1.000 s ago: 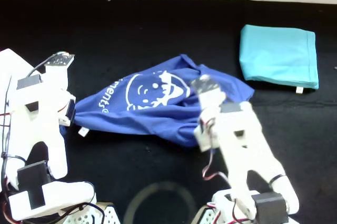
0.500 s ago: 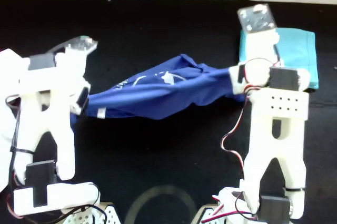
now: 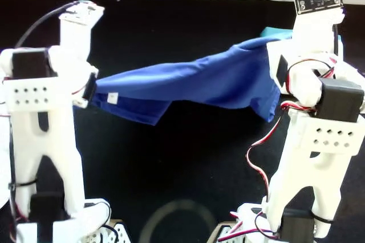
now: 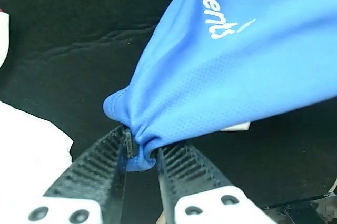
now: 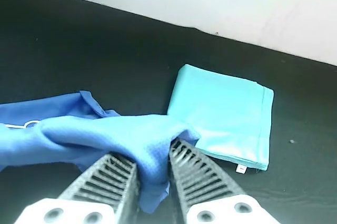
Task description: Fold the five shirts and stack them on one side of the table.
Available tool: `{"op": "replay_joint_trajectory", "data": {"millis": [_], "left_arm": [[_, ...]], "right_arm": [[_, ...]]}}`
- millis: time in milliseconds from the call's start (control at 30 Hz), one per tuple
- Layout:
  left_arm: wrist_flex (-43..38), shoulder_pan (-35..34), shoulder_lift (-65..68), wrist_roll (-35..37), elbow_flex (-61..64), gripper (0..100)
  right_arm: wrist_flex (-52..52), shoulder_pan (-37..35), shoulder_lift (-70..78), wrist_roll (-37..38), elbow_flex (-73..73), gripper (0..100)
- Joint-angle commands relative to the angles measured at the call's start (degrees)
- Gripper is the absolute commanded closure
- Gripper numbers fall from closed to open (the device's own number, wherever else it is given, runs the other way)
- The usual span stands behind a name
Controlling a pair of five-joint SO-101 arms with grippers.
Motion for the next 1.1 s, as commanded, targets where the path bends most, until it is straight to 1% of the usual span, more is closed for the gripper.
{"op": "replay_joint_trajectory", "data": {"millis": [0,67,100,200,267,333,467,533,667,733,867,1067], "left_arm": [[0.35,3.3,-3.56,0.53,3.91,99],[-0.35,4.09,-3.56,0.35,8.4,99],[-2.37,4.18,-3.56,0.35,11.3,99],[-10.73,4.26,-3.56,0.53,21.67,99],[-16.7,4.79,-3.56,0.79,28.53,99],[-21.98,5.93,-3.56,3.96,34.33,99],[-31.03,8.75,-3.56,14.86,42.51,99],[-36.13,9.45,-3.56,16.44,45.41,98],[-46.07,9.45,-3.56,17.76,48.75,87],[-50.73,9.45,-3.56,18.02,49.01,83],[-58.11,9.36,-3.47,18.11,49.19,83],[-60.92,8.48,2.42,18.11,48.13,83]], "right_arm": [[0.92,0.92,0.04,0.7,-1.98,99.3],[1.1,0.92,-0.04,0.7,0.75,99.3],[1.1,0.92,-0.04,0.7,2.24,99.3],[-1.19,1.01,-0.13,0.7,7.69,99.3],[-3.91,2.77,-0.57,0.7,11.82,99.3],[-6.55,4.53,-0.57,0.7,14.99,99.3],[-9.19,7.25,-0.57,0.79,19.47,99.3],[-9.54,7.52,-0.57,0.79,20.53,99.3],[-9.54,7.43,-0.57,0.79,21.05,99.3],[-9.54,7.43,-0.57,0.79,21.05,99.3],[-9.36,7.34,-0.57,0.79,21.14,99.3],[-9.01,7.34,-0.57,0.79,21.23,99.3]]}}
